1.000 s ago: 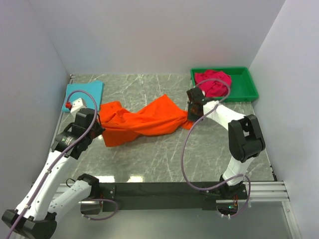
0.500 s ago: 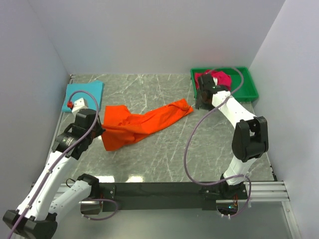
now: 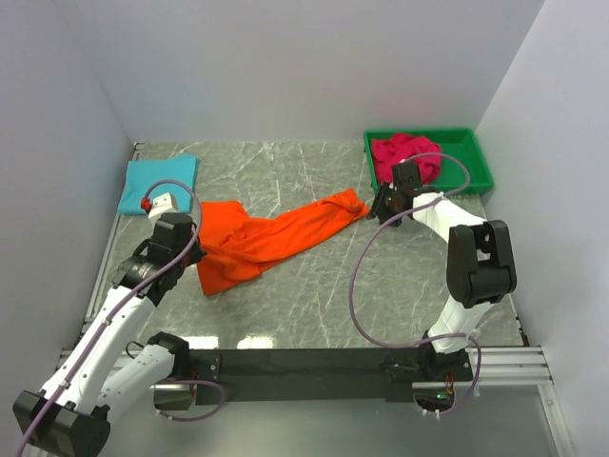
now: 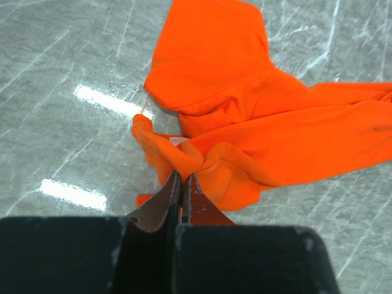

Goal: Fold and stack the t-shirts
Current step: Flatten the tshirt out

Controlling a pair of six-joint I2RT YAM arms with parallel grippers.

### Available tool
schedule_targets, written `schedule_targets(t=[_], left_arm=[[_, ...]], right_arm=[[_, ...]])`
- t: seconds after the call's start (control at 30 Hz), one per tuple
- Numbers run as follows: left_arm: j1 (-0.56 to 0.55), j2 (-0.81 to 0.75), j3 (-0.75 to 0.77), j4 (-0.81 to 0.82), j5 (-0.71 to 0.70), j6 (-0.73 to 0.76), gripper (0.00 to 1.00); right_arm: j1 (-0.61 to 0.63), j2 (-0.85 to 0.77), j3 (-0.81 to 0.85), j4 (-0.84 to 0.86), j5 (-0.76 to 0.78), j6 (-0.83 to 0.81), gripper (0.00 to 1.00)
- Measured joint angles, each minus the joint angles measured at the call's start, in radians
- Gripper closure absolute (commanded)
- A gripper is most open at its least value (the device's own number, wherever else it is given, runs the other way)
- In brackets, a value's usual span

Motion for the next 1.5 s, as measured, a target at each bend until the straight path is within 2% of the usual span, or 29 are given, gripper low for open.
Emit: schedule_targets(t=[0.37, 0.47, 0.57, 0.6, 0.67, 0.9, 1.07, 1.23, 1.33, 1.47, 1.5], left_arm=[[0.000, -0.009, -0.031, 0.022, 0.001, 0.007, 0.99], [0.001, -0.009, -0.031, 0.022, 0.000, 0.007, 0.99], [0.001, -0.009, -0.031, 0.022, -0.002, 0.007, 0.99], [0.001, -0.009, -0.031, 0.022, -0.005, 0.008, 0.99], [0.003, -0.009, -0.030, 0.021, -0.013, 0.011, 0.99], [0.069, 0.024, 0.033, 0.007, -0.035, 0.050, 0.99], [0.152, 0.079, 0.126, 0.005, -0.027, 0.094, 0.99], [0.181, 0.090, 0.147, -0.010, 0.006, 0.111, 0.99], [0.181, 0.080, 0.141, -0.025, 0.048, 0.109, 0.99], [0.181, 0.032, 0.105, -0.032, 0.122, 0.089, 0.99], [0.181, 0.021, 0.097, -0.032, 0.148, 0.083, 0.99]], right_arm=[[-0.019, 0.118, 0.003, 0.197, -0.135, 0.090, 0.50], [-0.020, 0.160, 0.005, 0.218, -0.150, 0.108, 0.55], [-0.026, 0.171, 0.014, 0.235, -0.154, 0.115, 0.77], [-0.029, 0.172, 0.015, 0.237, -0.153, 0.114, 0.90], [-0.035, 0.171, 0.016, 0.237, -0.149, 0.113, 1.00], [-0.049, 0.116, 0.064, 0.131, -0.094, 0.079, 1.00], [-0.052, -0.028, 0.130, 0.000, -0.034, 0.048, 1.00], [-0.066, -0.193, 0.129, -0.121, 0.012, 0.038, 1.00], [-0.072, -0.287, 0.046, -0.136, 0.021, 0.046, 0.99], [-0.072, -0.397, -0.160, -0.147, 0.007, 0.080, 0.96], [-0.072, -0.408, -0.203, -0.151, 0.003, 0.087, 0.91]])
